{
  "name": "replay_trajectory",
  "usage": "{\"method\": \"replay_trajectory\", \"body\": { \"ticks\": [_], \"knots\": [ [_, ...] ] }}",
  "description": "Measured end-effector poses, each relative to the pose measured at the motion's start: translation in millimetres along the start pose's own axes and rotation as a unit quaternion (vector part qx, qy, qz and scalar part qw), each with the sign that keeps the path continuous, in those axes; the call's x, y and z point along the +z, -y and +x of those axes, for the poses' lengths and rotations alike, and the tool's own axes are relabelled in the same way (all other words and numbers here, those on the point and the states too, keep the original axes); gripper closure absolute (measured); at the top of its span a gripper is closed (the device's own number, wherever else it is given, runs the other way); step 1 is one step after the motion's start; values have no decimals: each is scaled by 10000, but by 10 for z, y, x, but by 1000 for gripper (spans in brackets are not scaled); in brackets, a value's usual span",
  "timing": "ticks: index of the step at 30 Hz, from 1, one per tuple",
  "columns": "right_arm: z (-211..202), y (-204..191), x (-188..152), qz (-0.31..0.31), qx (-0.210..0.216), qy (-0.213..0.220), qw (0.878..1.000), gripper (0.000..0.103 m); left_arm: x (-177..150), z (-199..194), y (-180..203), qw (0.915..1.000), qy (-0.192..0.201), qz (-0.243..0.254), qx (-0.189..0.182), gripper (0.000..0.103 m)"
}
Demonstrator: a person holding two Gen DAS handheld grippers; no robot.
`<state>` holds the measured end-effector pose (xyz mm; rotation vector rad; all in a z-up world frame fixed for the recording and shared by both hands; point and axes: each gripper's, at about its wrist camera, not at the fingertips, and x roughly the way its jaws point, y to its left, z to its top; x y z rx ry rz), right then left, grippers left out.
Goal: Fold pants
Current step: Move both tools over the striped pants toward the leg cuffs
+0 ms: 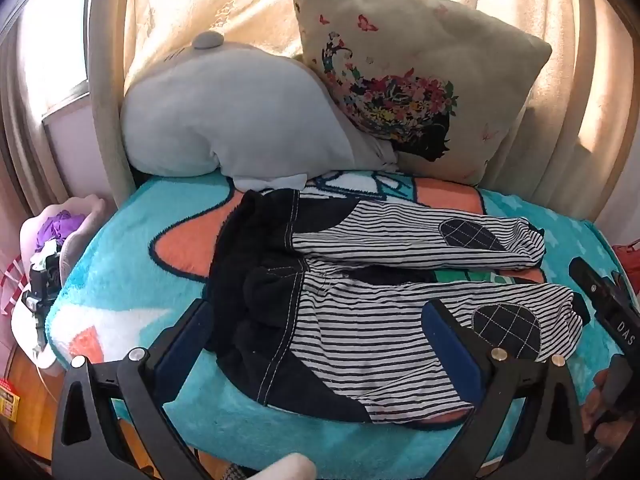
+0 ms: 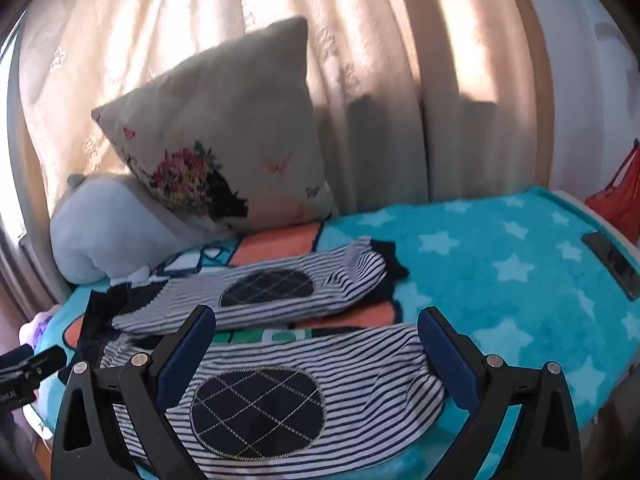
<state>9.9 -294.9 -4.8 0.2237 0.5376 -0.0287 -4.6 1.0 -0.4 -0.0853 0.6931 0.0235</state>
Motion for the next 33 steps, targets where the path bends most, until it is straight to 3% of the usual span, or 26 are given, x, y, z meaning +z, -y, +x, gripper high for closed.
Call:
{"method": "replay_trajectory", "body": {
  "ticks": [1,4,6,13,18,24,29,33],
  "knots": [
    [-7,1,4,-28,-15,6,10000,1,-22,74,-28,9999,-162,-21,9,0],
    [-61,36,16,-43,-12,115,9999,1,-75,66,-47,9999,-163,-41,22,0],
    [-123,-74,-157,-245,-99,200,9995,1,-90,107,-92,9997,-227,-43,25,0],
    [157,-92,-237,12,-51,-451,9990,1,-72,277,-210,9989,-431,-153,124,0],
    [318,-64,-334,97,38,-789,9968,1,-67,415,-653,9948,-618,-682,428,0],
    [494,-35,-480,206,155,-1115,9934,1,-193,657,-1160,9837,-991,-1189,912,0],
    [602,-8,-537,303,195,-1286,9910,0,-325,815,-1326,9771,-1277,-1428,931,0],
    [622,7,-565,312,222,-1311,9906,0,-327,829,-1289,9782,-1235,-1385,929,0]
  ]
}}
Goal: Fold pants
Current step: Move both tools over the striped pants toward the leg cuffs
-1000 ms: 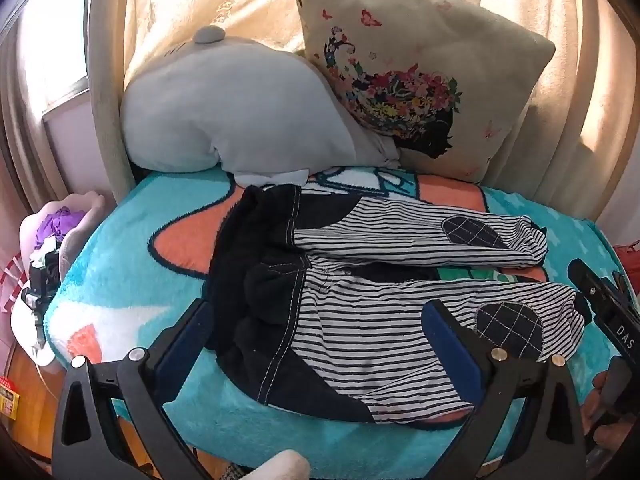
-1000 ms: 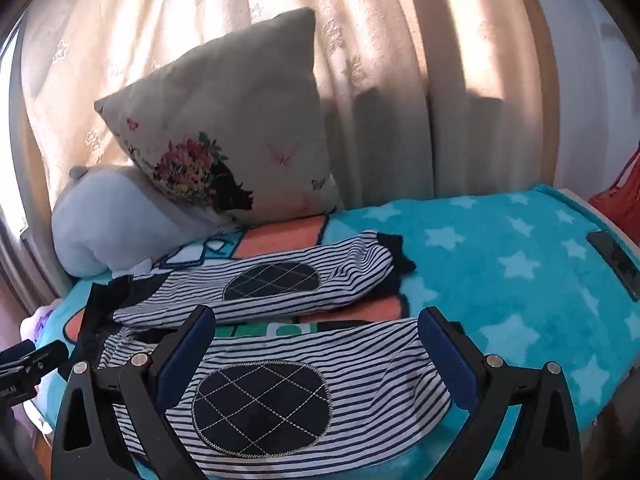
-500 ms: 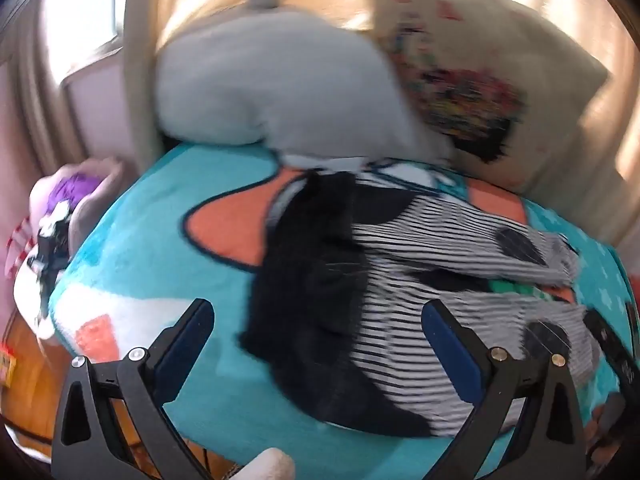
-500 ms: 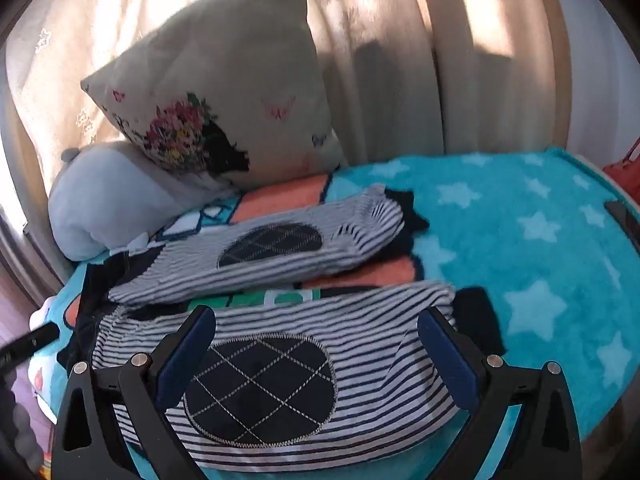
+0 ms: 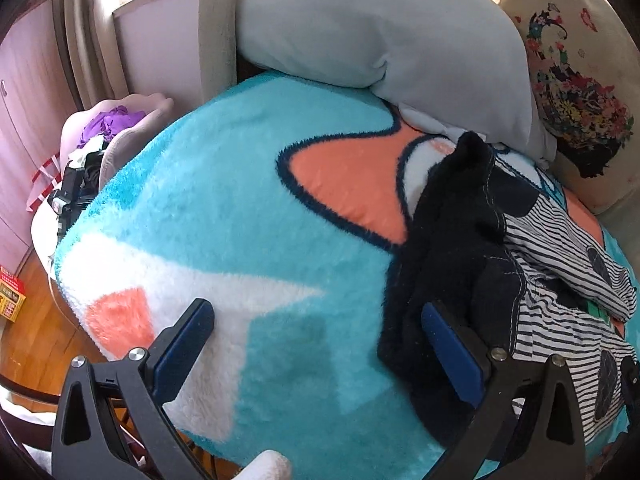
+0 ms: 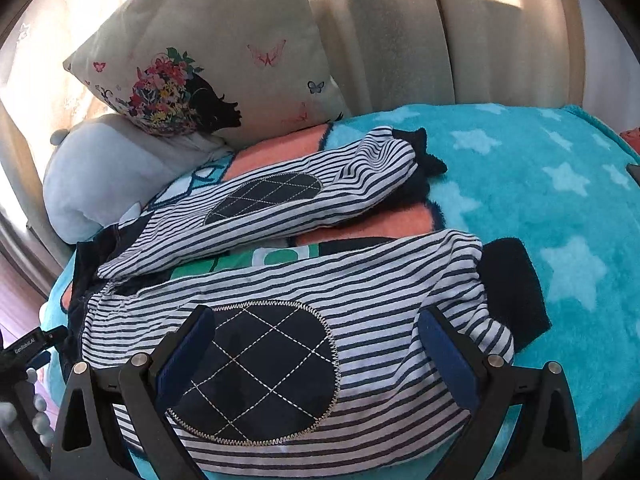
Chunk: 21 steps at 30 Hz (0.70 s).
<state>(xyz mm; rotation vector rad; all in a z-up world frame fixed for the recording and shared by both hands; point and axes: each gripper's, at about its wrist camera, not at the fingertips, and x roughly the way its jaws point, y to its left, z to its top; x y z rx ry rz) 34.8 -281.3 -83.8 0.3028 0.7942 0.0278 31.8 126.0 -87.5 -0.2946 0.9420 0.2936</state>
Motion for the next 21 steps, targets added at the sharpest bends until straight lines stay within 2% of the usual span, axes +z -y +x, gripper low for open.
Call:
{"method": "replay_trajectory", "body": {
  "ticks": [6,10,11,14,17,21],
  "knots": [
    [-5,104,-18,282,226,6,9993,0,-16,-16,-30,9999,-13,4,-132,0],
    [-15,149,-16,406,384,-24,9984,0,-65,-33,32,9998,-25,222,4,0],
    [-13,147,-6,398,399,-50,9984,0,11,15,36,9997,-48,227,5,0],
    [-22,160,-6,369,453,-76,9983,0,24,-47,16,9996,-132,170,-175,0],
    [-92,164,9,371,456,-65,9982,0,14,-241,-3,9990,106,120,-414,1],
    [-300,250,39,477,389,247,9978,0,18,-602,99,9948,746,393,-575,7]
  ]
}}
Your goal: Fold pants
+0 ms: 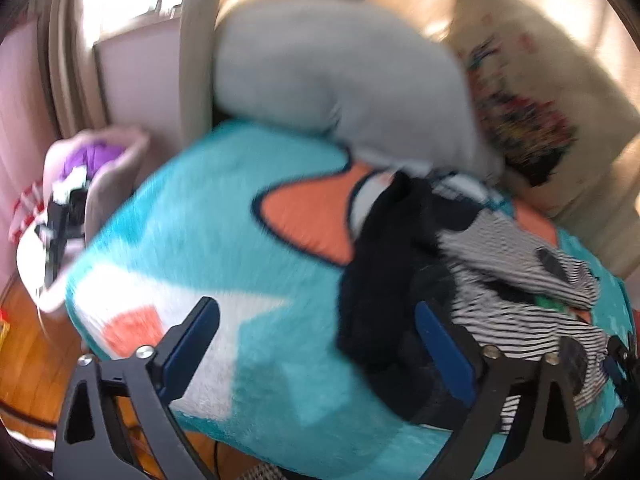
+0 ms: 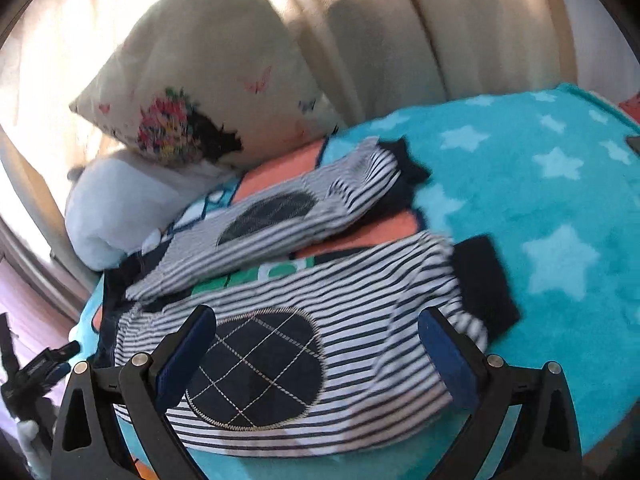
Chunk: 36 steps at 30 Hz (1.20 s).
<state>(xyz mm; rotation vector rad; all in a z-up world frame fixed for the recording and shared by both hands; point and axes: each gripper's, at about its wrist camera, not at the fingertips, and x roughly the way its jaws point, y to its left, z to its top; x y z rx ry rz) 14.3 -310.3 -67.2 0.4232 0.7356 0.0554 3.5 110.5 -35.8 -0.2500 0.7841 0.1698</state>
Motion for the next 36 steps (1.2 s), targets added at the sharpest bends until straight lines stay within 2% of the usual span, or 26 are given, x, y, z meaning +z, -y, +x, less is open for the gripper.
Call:
{"method": "replay_trajectory", "body": {
  "ticks": [3,5,8,11,19,21,23,24,27,30,33,36],
  "knots": [
    [-184,47,61,-18,-156,331,9993,0,-7,-198,122,9990,291,168,-288,14],
    [-327,89,85,-23,-288,623,9976,0,8,-272,171,9980,367,208,-472,23],
    [-453,166,102,-47,-499,941,9943,0,19,-312,226,9970,383,247,-625,24],
    [-452,290,108,-61,-644,813,9946,0,6,-300,238,9963,302,197,-782,24],
    [-462,508,202,-326,-906,456,9943,4,-3,-224,278,9967,237,318,-705,24],
    [-501,511,254,-372,-898,535,9938,4,-10,-223,311,9966,252,380,-681,31],
    [-498,496,274,-440,-861,541,9938,4,-17,-210,342,9967,227,437,-648,43],
    [-479,470,272,-505,-835,517,9939,4,-15,-195,356,9967,189,459,-644,45],
    [-407,386,275,-812,-824,421,9924,5,63,-164,370,9960,80,469,-762,45],
    [-407,283,414,-1220,-883,495,9874,5,216,-122,406,9941,-21,571,-924,45],
    [-444,188,673,-1659,-908,644,9798,5,408,-15,549,9909,-168,926,-957,44],
    [-358,79,952,-2066,-787,642,9731,5,605,180,753,9838,-368,1359,-1108,38]
  ]
}}
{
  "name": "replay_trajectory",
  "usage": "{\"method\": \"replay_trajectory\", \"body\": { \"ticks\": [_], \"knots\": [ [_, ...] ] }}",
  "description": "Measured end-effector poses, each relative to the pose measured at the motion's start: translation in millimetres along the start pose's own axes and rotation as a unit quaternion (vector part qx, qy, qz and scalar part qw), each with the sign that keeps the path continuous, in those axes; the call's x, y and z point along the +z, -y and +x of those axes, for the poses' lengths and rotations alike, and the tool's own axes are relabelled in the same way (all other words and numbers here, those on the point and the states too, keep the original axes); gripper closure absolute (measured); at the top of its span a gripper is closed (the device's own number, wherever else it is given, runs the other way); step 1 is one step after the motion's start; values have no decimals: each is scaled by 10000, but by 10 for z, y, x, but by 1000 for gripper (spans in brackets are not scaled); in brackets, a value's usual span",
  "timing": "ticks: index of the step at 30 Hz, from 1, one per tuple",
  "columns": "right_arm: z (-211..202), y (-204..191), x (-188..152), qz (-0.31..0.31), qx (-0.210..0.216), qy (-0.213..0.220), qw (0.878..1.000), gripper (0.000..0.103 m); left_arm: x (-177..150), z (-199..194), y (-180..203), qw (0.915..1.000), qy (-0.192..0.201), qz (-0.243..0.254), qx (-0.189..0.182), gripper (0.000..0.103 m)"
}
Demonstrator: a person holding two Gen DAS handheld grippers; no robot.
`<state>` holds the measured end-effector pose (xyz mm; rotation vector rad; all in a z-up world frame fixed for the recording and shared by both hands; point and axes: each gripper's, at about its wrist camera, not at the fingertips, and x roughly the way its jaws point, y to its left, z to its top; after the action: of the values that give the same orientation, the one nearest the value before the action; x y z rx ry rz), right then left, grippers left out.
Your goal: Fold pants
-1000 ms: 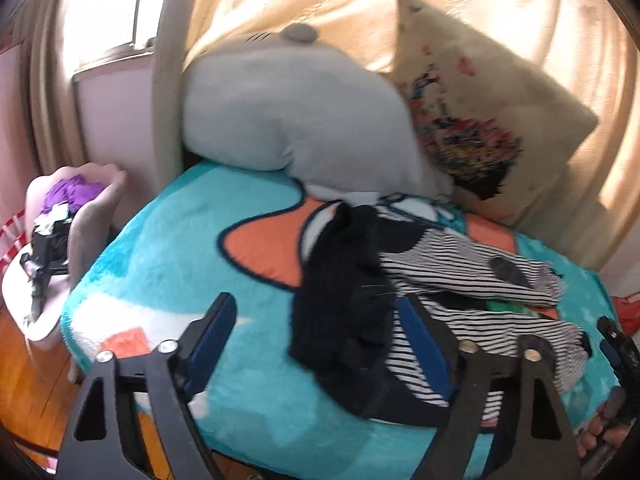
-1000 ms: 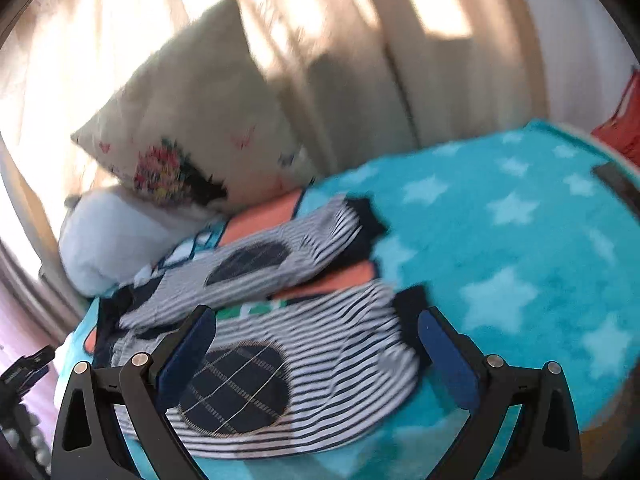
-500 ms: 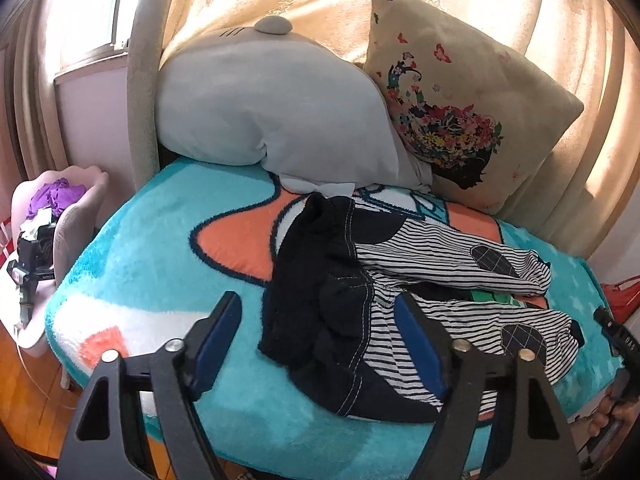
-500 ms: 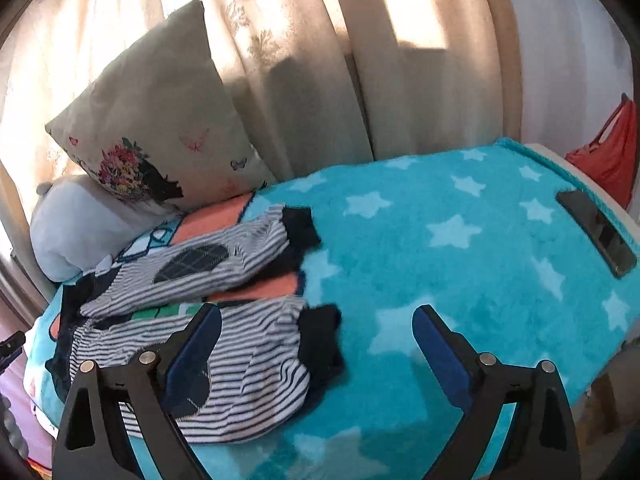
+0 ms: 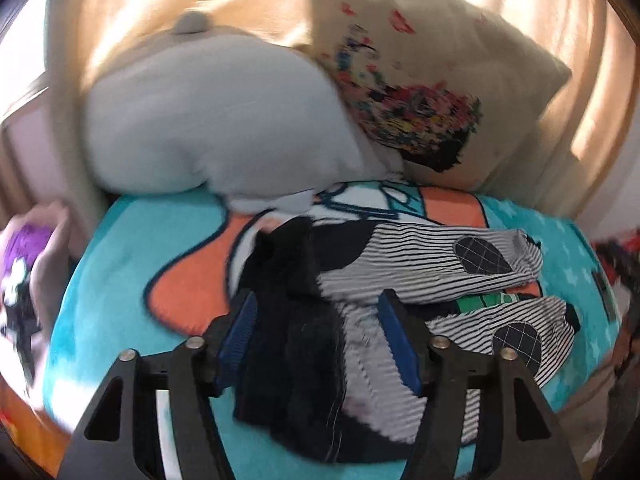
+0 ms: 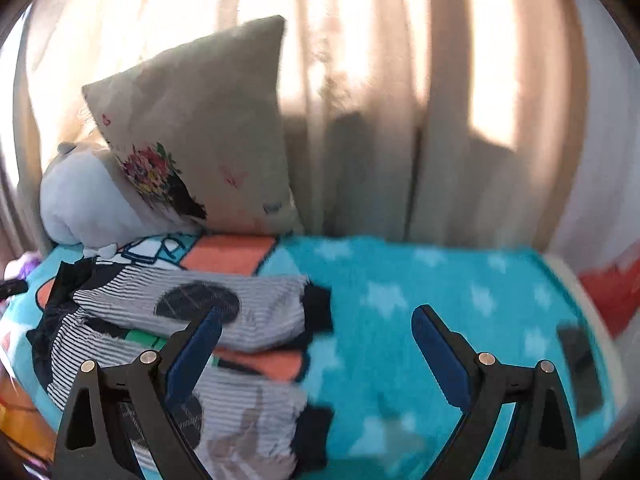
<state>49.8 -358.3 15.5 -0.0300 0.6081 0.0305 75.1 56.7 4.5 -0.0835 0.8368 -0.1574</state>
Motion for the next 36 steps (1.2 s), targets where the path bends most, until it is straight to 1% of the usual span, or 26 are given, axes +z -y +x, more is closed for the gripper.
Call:
{"method": "replay_trajectory", "body": {
  "ticks": [2,3,4,5,6,8,10,13,15,16,17,19,20,22,23,24,25,26,27,28,29,31,34,36],
  "knots": [
    [177,-23,150,-188,251,-144,9994,5,172,226,67,9995,-148,272,-32,37],
    [367,-46,249,-332,485,-355,9976,5,218,311,85,9992,-215,338,-20,37],
    [480,-71,285,-413,580,-508,9962,5,275,435,95,9987,-337,380,0,37],
    [665,-115,332,-567,667,-782,9931,5,337,593,94,9981,-490,359,-12,37],
    [890,-178,365,-810,664,-1114,9882,5,386,698,88,9977,-585,345,-63,37],
    [1227,-299,393,-1244,539,-1516,9791,7,469,823,85,9969,-680,379,-144,37],
    [1512,-383,414,-1466,668,-1857,9693,10,580,927,80,9964,-679,484,-167,37],
    [1791,-478,439,-1596,957,-2104,9597,11,704,1187,70,9912,-1009,761,-402,37],
    [1945,-534,400,-1727,1078,-2239,9531,11,724,1372,71,9872,-1217,951,-399,37],
    [2005,-543,373,-1771,1121,-2298,9504,13,722,1445,82,9850,-1311,1044,-420,37],
    [2056,-548,354,-1787,1184,-2347,9481,14,710,1540,88,9816,-1443,1143,-502,37],
    [2109,-553,297,-1742,1326,-2397,9458,14,691,1644,109,9772,-1589,1266,-614,37],
    [2124,-556,268,-1718,1377,-2404,9454,14,666,1693,130,9753,-1646,1350,-596,37],
    [2123,-556,229,-1643,1463,-2378,9461,14,646,1693,181,9746,-1588,1485,-535,37],
    [2101,-549,223,-1554,1540,-2346,9472,19,638,1687,201,9744,-1591,1508,-504,40],
    [2077,-549,218,-1494,1609,-2322,9476,24,627,1664,221,9748,-1558,1518,-487,46],
    [2082,-574,214,-1470,1655,-2299,9477,37,614,1627,240,9752,-1507,1530,-537,73],
    [2044,-596,200,-1444,1717,-2264,9478,60,603,1596,249,9752,-1493,1509,-622,94],
    [1987,-616,191,-1404,1848,-2281,9456,72,593,1549,249,9756,-1489,1437,-734,96],
    [1946,-628,186,-1326,1977,-2327,9430,92,583,1484,253,9773,-1400,1416,-727,96],
    [1914,-656,170,-1246,2081,-2372,9407,96,588,1462,257,9781,-1341,1416,-721,96],
    [1806,-689,143,-1278,2049,-2303,9427,96,584,1318,242,9816,-1174,1313,-742,96],
    [1518,-639,185,-1215,1963,-2035,9515,97,580,1029,222,9866,-845,1148,-797,96],
    [1273,-549,240,-1081,1958,-1810,9577,97,536,730,248,9887,-543,1099,-859,96]
  ]
}}
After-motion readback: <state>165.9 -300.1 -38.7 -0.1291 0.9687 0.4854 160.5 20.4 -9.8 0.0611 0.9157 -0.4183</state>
